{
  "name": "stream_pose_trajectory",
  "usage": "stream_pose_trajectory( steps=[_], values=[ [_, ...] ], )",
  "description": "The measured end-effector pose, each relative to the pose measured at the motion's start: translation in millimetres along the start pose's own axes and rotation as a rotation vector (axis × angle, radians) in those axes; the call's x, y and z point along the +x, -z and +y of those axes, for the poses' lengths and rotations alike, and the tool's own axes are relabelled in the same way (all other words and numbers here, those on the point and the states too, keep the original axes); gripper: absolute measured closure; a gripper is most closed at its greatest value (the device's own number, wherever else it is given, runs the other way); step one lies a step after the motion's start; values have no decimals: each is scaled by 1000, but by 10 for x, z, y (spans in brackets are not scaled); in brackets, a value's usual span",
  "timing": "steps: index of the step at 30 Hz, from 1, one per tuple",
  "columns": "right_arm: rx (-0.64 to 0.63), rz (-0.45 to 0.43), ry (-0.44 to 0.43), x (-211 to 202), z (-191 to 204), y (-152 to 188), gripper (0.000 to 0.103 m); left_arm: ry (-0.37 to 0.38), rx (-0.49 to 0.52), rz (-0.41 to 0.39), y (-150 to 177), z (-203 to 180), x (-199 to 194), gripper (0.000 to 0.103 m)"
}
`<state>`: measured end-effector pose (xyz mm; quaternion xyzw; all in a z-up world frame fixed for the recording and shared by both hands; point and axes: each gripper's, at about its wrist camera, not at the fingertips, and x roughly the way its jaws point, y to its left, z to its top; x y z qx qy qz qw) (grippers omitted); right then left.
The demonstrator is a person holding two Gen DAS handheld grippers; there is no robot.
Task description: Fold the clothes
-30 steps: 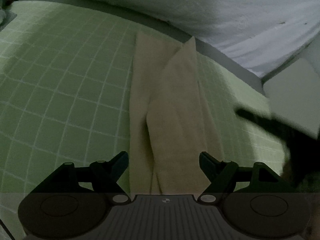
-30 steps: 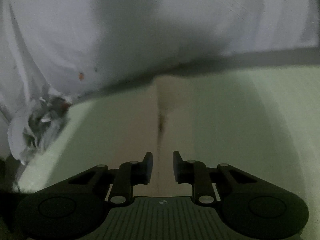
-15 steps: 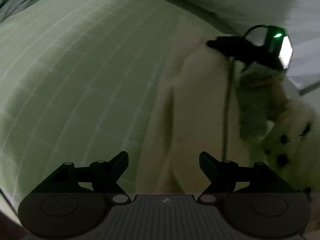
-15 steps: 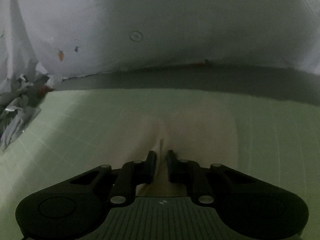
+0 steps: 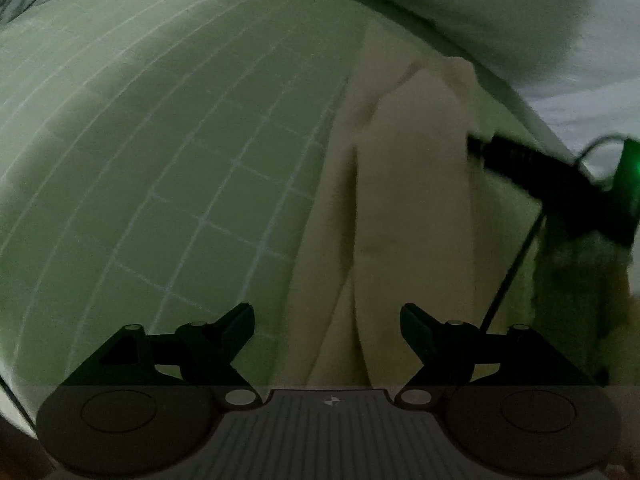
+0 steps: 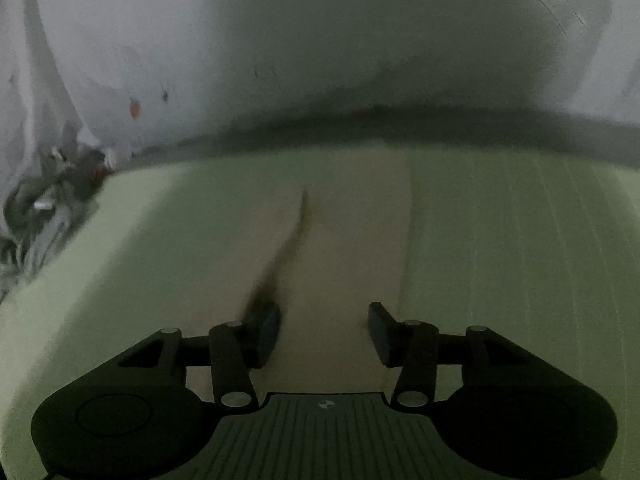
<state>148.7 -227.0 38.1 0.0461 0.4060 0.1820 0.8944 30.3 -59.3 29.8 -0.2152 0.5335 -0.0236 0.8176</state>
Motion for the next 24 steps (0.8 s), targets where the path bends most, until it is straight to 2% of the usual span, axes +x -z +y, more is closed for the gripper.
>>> stream_pose_trajectory(
  steps=[4, 6, 10, 14, 18, 21, 23, 24],
  values=[
    [-35, 14, 36, -325, 235, 402, 41, -16, 151, -3, 33, -100, 61, 17],
    [-19, 23, 42, -494, 343, 619, 36, -30, 206, -14, 96, -131, 89, 17],
    [-20, 25, 70, -710, 486, 913, 33, -57, 337, -34, 357, -197, 47, 17],
    [-8, 61, 107, -1050, 500, 1277, 27, -51, 390, -58, 623, -175, -36, 15],
    [-50, 77, 141, -1297, 597, 1573, 20, -30, 412, -75, 827, -123, -100, 15],
    [53, 79, 103, -1476, 578, 1726, 19, -7, 412, -70, 833, -92, -100, 15],
    [166, 77, 54, -1559, 508, 1756, 19, 46, 377, -53, 855, -32, -143, 16],
    [210, 76, 31, -1576, 467, 1761, 16, 65, 362, -47, 845, -22, -152, 16]
  ],
)
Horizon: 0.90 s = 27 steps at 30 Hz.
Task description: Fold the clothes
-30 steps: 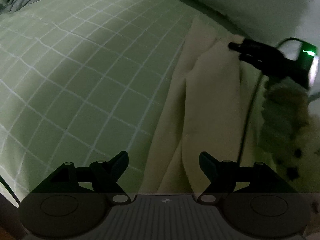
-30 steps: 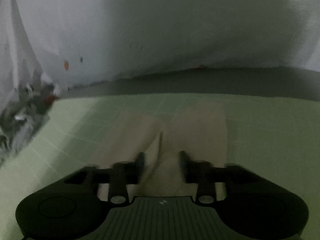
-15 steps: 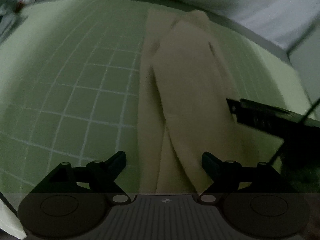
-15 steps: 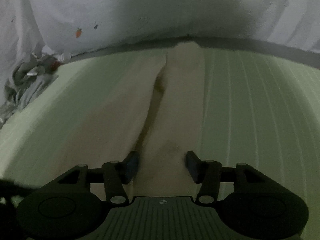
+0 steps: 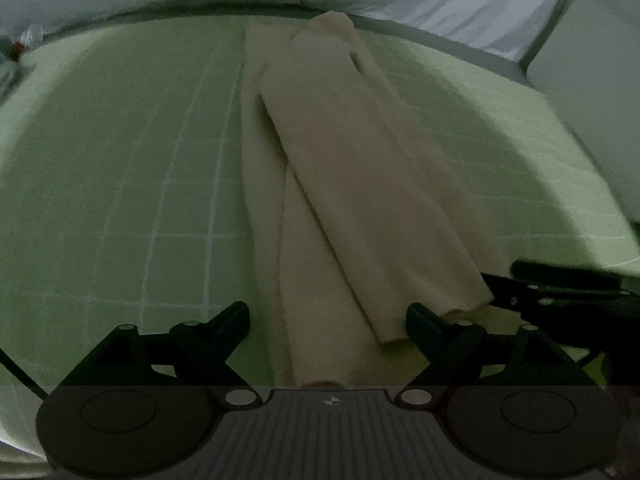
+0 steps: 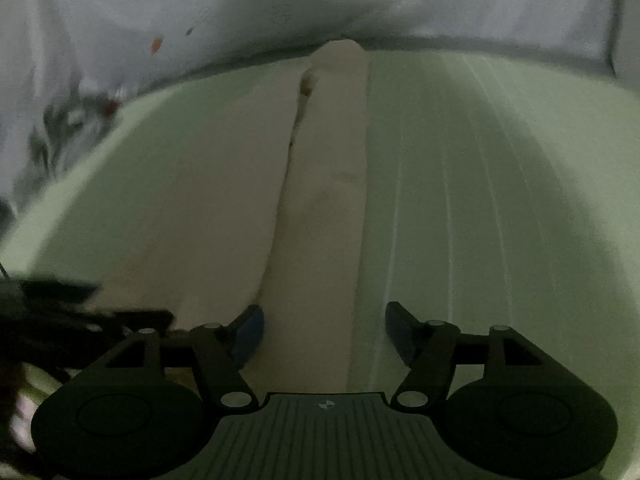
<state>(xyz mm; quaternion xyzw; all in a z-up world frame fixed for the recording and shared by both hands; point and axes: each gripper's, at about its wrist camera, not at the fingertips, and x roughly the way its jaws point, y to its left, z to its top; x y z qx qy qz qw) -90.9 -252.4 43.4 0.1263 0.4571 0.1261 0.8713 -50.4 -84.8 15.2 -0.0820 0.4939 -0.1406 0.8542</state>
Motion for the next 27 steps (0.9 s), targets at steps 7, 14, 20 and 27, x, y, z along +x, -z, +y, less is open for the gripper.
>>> stream_pose_trajectory(
  steps=[7, 14, 20, 27],
  values=[
    [507, 53, -320, 131, -594, -112, 8, 360, -377, 60, -139, 524, 137, 15],
    [584, 86, -406, 249, -717, -146, 7, 570, -540, 141, -267, 927, 418, 14],
    [627, 138, -483, 364, -883, -125, 8, 639, -445, 242, -527, 895, 661, 8],
    [602, 190, -519, 443, -792, -146, 8, 641, -385, 265, -640, 726, 702, 1]
  ],
)
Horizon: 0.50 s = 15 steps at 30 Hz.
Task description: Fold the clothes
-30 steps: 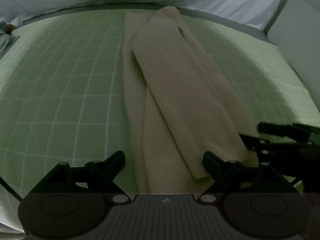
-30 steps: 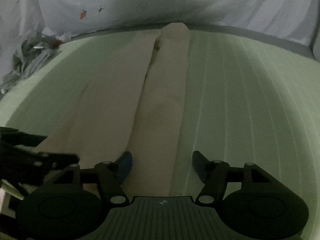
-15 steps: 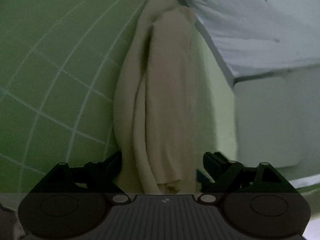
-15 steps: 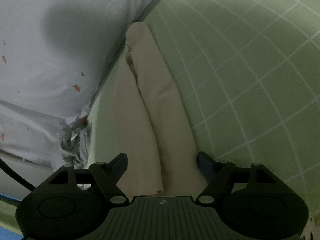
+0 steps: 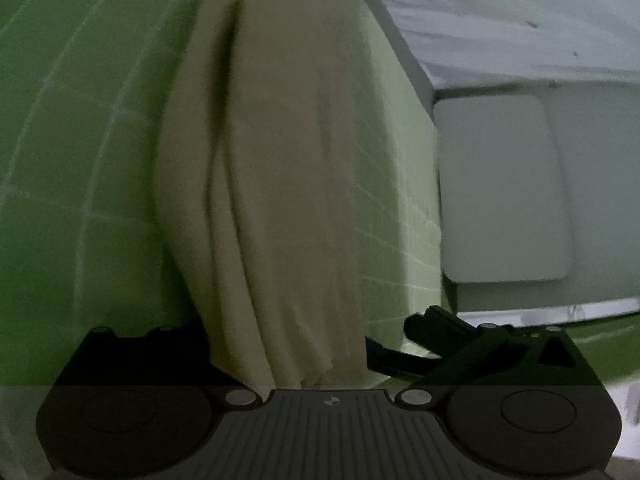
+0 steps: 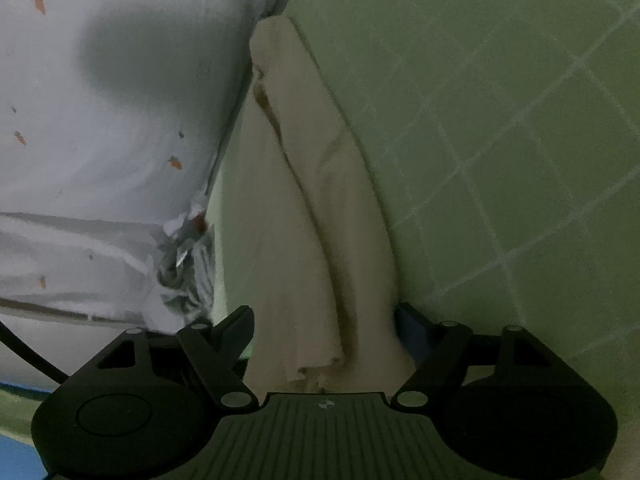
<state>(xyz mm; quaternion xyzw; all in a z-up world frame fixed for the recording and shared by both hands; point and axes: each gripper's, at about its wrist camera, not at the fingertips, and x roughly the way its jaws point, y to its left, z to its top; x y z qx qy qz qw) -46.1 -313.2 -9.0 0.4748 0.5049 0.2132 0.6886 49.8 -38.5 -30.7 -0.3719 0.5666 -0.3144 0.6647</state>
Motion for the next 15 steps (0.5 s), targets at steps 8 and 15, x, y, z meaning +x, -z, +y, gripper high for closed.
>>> stream_pose_trajectory(
  steps=[8, 15],
  values=[
    [-222, 46, 167, 216, 458, 82, 6, 13, -126, -90, 115, 123, -163, 55],
    [71, 72, -72, 242, 86, 18, 7, 215, -276, -158, 117, 117, -220, 56]
  ],
)
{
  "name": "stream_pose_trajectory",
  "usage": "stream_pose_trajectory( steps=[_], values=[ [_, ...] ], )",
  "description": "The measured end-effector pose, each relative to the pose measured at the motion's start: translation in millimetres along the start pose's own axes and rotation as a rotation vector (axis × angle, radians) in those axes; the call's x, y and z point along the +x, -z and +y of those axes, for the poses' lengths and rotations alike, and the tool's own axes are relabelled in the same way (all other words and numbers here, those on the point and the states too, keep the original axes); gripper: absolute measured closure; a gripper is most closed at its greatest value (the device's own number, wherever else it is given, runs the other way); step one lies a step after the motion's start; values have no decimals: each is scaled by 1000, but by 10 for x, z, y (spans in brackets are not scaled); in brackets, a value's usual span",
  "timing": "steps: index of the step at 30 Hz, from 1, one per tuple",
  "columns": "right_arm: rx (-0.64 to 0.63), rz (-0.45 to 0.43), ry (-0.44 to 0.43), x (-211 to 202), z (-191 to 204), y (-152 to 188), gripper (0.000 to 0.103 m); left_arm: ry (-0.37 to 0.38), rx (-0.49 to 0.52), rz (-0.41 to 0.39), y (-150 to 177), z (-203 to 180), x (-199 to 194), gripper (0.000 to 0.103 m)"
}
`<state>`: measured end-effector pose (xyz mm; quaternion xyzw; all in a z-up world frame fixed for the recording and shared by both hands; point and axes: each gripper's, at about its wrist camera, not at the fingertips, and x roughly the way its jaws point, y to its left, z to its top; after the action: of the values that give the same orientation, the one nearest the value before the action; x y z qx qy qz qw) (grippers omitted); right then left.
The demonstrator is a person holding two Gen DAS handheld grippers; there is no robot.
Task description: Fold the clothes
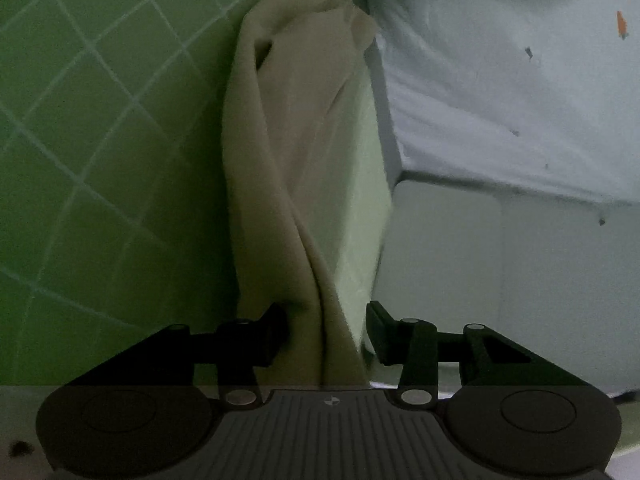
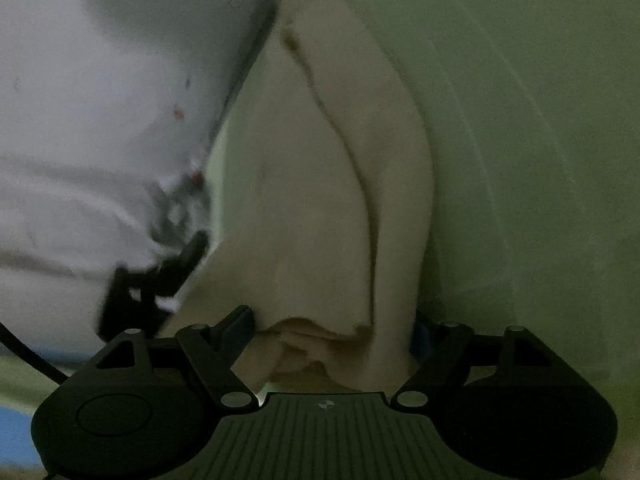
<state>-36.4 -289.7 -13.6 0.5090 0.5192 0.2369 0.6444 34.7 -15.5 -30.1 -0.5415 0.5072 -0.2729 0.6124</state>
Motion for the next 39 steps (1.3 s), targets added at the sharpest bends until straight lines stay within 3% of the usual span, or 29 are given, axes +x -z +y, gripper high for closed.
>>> stream_pose_trajectory(
  steps=[2, 5, 6, 7, 9, 13, 22, 24, 26, 29, 31, 33, 37, 38, 39],
  values=[
    [26, -4, -18, 8, -26, -34, 9, -18, -3, 13, -45, 13, 87, 56],
    [4, 14, 21, 93, 16, -61, 20, -58, 2, 28, -67, 78, 47, 56],
    [12, 12, 26, 108, 17, -61, 32, -80, 7, 34, -68, 94, 27, 56],
    [25, 6, 26, 118, 13, -58, 54, -103, 12, 41, -70, 110, 7, 54],
    [28, -8, 39, 116, 15, -42, 78, -136, 19, 51, -54, 139, -42, 48],
    [-26, -15, -16, 62, 71, -1, 79, -154, 5, 75, -72, 224, -23, 27],
    [-28, -6, -83, 80, 88, -108, 79, -38, -88, 109, -269, 212, 345, 18],
    [-31, 1, -80, 105, 89, -131, 79, -78, -70, 111, -267, 156, 401, 25],
    [-44, 22, -60, 139, 118, -158, 77, -162, -32, 92, -223, 84, 396, 51],
    [-73, 57, -18, 121, 166, -211, 69, -258, -50, 58, -162, 63, 406, 72],
    [-107, 99, 30, 79, 229, -266, 51, -310, -56, 34, -138, 44, 395, 76],
    [-158, 134, 79, -45, 298, -330, 47, -341, -20, 29, -122, -3, 403, 77],
    [-260, 54, 144, -491, 364, -595, 49, -368, -22, 31, -143, -51, 440, 78],
    [-291, 17, 162, -624, 375, -721, 52, -370, -32, 28, -140, -52, 425, 78],
    [-307, 0, 167, -660, 384, -794, 64, -370, -43, 23, -131, -50, 400, 78]
  ],
)
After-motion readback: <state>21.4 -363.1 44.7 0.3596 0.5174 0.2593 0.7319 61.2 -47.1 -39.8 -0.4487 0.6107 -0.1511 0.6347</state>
